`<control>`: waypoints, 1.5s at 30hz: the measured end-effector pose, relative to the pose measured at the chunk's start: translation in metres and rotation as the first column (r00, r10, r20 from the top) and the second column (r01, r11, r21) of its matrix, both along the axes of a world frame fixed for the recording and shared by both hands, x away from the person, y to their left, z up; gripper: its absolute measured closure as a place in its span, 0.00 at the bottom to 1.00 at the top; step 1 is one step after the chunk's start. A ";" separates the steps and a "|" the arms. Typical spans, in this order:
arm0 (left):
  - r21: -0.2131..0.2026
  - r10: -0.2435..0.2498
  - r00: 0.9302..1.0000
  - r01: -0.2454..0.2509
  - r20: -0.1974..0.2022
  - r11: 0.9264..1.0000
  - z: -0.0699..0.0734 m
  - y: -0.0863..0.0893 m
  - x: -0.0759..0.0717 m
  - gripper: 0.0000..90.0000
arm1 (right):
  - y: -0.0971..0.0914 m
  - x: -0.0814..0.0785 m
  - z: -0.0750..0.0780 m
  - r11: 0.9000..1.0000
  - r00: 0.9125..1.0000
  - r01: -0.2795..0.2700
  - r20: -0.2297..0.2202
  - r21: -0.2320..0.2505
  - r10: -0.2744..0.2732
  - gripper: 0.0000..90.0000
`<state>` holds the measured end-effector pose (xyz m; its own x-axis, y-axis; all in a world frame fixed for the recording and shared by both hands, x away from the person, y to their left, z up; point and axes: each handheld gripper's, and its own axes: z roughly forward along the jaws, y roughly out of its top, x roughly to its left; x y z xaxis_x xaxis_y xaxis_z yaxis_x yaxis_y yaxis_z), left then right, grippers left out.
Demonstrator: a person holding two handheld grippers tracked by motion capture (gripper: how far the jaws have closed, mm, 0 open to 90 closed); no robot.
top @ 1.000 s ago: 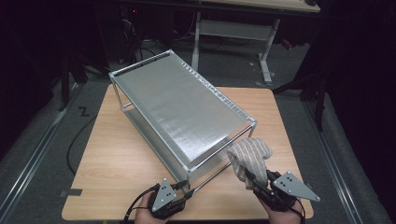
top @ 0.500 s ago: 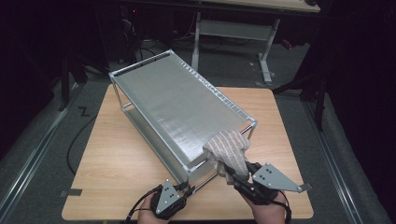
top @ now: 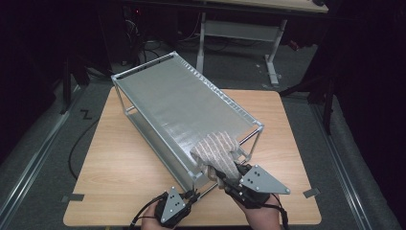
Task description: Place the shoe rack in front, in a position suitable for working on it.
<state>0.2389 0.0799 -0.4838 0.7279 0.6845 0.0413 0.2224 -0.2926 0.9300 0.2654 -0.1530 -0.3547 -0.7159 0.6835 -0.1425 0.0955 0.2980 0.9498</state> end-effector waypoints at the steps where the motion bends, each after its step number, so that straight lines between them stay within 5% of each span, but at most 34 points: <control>1: -0.003 0.000 1.000 0.000 0.001 1.000 0.000 -0.001 -0.001 0.89 | 0.001 -0.001 -0.001 1.000 1.000 -0.005 0.000 -0.004 0.005 0.69; 10: 0.005 -0.021 1.000 0.021 -0.004 1.000 0.001 0.001 -0.003 0.89 | 0.004 -0.003 -0.004 1.000 1.000 -0.012 -0.003 -0.022 0.012 0.68; 17: 0.000 -0.036 0.999 0.036 -0.018 0.999 0.001 0.007 -0.008 0.89 | -0.011 0.007 -0.006 0.998 0.998 0.065 -0.002 -0.017 -0.065 0.68; 24: 0.012 -0.024 1.000 0.024 -0.013 1.000 0.002 0.014 -0.016 0.89 | -0.041 0.032 -0.007 0.987 0.987 0.160 -0.008 -0.012 -0.160 0.69; 30: 0.014 -0.009 1.000 0.009 -0.011 1.000 0.002 0.019 -0.021 0.89 | -0.069 0.057 -0.006 0.968 0.968 0.249 -0.035 0.003 -0.249 0.69; 39: 0.016 -0.009 1.000 0.009 -0.008 1.000 0.002 0.021 -0.022 0.89 | -0.077 0.066 -0.004 0.957 0.957 0.288 -0.023 0.006 -0.288 0.69; 45: 0.010 -0.016 1.000 0.016 -0.008 1.000 0.001 0.021 -0.021 0.89 | -0.076 0.071 0.005 0.958 0.958 0.287 -0.018 0.020 -0.286 0.69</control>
<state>0.2181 0.1012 -0.4825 0.7390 0.6724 0.0423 0.2253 -0.3058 0.9250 0.3362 -0.2287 -0.3495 -0.4914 0.8632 -0.1156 0.1878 0.2346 0.9538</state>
